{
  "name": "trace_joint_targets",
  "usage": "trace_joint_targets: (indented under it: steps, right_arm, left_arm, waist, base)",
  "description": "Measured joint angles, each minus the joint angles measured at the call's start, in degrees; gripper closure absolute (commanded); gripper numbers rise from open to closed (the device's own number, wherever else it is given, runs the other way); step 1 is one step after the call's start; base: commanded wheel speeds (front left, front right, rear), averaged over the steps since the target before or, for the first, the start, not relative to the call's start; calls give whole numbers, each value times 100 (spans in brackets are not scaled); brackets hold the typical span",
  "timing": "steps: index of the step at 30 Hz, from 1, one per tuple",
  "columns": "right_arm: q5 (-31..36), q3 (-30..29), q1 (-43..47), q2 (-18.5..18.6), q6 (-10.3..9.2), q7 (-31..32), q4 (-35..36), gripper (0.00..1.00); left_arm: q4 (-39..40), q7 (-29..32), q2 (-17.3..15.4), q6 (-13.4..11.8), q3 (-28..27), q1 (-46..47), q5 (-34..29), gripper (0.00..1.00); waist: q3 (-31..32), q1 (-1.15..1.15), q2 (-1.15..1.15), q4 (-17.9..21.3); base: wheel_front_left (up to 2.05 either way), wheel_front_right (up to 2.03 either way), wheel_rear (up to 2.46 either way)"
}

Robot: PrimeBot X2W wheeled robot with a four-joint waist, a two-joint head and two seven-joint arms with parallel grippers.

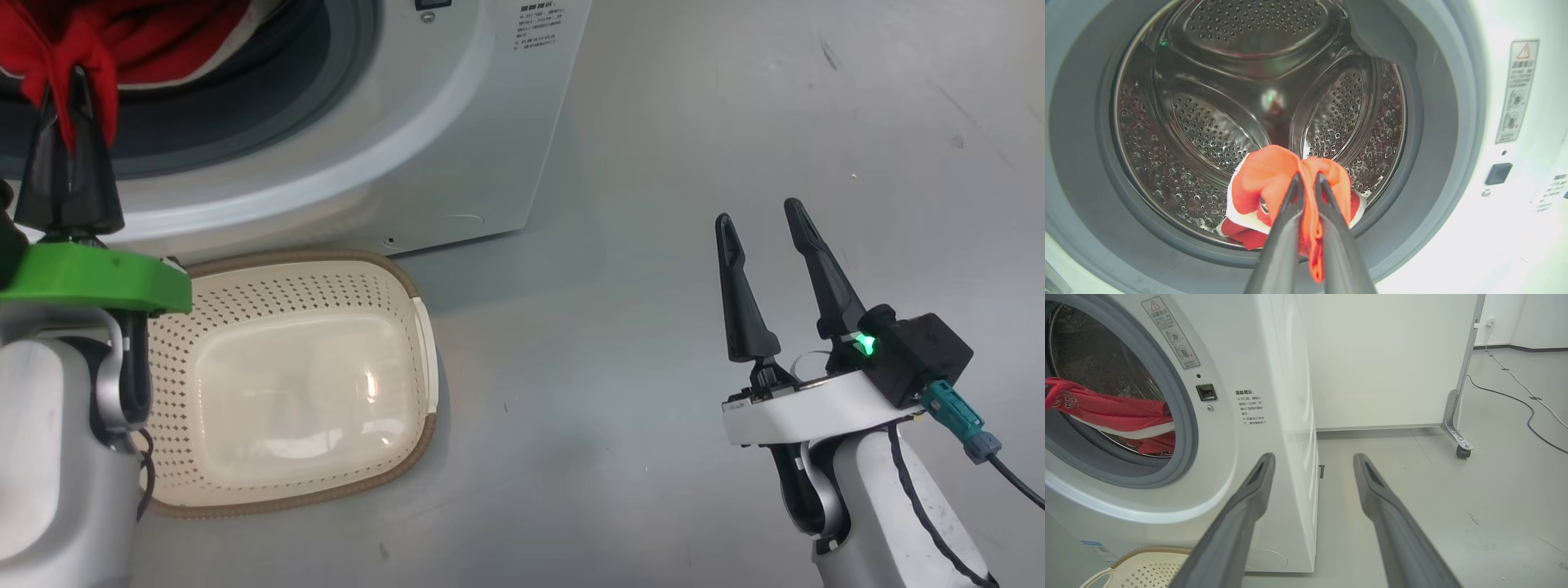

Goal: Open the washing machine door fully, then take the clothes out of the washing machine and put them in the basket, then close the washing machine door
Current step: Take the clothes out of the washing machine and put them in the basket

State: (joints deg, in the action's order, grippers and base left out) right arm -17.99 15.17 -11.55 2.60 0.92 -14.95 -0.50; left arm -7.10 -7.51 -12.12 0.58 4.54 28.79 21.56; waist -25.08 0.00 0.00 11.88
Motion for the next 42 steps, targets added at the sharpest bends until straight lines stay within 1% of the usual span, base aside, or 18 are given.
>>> trace_joint_targets:
  steps: [5, 9, 13, 14, 21, 27, 32, 37, 39, 42]
  right_arm:
    - [70, -122, 199, 0, 1, 0, -66, 0]
    - [99, -202, 356, -1, 1, 0, -105, 0]
    - [107, -232, 469, -1, 2, 0, -126, 0]
    - [134, -246, 545, -2, 3, 0, -127, 0]
    - [187, -374, 740, -3, 3, 0, -79, 0]
    - [201, -380, 775, -4, 64, 0, -32, 0]
    - [202, -375, 777, -4, 101, 0, 8, 0]
    - [202, -359, 832, -4, 107, 0, 77, 0]
    - [203, -345, 844, -5, 148, 0, 103, 0]
    - [203, -343, 843, -4, 149, 0, 168, 0]
  left_arm:
    - [191, -276, 129, -85, 84, -276, -4, 100]
    - [343, -431, 233, -107, 131, -430, -8, 100]
    - [454, -445, 248, -138, 146, -552, -10, 100]
    - [564, -463, 257, -174, 151, -633, -36, 100]
    - [938, -476, 345, -231, 255, -769, -153, 100]
    - [1083, -490, 405, -283, 303, -1071, -156, 100]
    - [1083, -476, 450, -333, 341, -1355, -156, 100]
    - [1047, -407, 560, -382, 409, -1647, -134, 100]
    - [973, -361, 587, -383, 456, -1764, -114, 100]
    - [840, -335, 634, -385, 497, -1926, -34, 100]
  waist:
    - [289, 0, 0, -64]
    - [520, 0, 0, -125]
    - [690, 0, 0, -176]
    - [794, 0, 0, -209]
    - [1022, 0, 0, -329]
    - [1110, 0, 0, -455]
    - [1116, 0, 0, -480]
    - [1074, 0, 0, -486]
    - [1030, 0, 0, -483]
    - [944, 0, 0, -475]
  base:
    - [0, 0, 0]
    - [0, 0, 0]
    - [0, 0, 0]
    - [0, 0, 0]
    - [0, 0, 0]
    - [0, 0, 0]
    - [0, 0, 0]
    - [0, 0, 0]
    - [0, 0, 0]
    - [0, 0, 0]
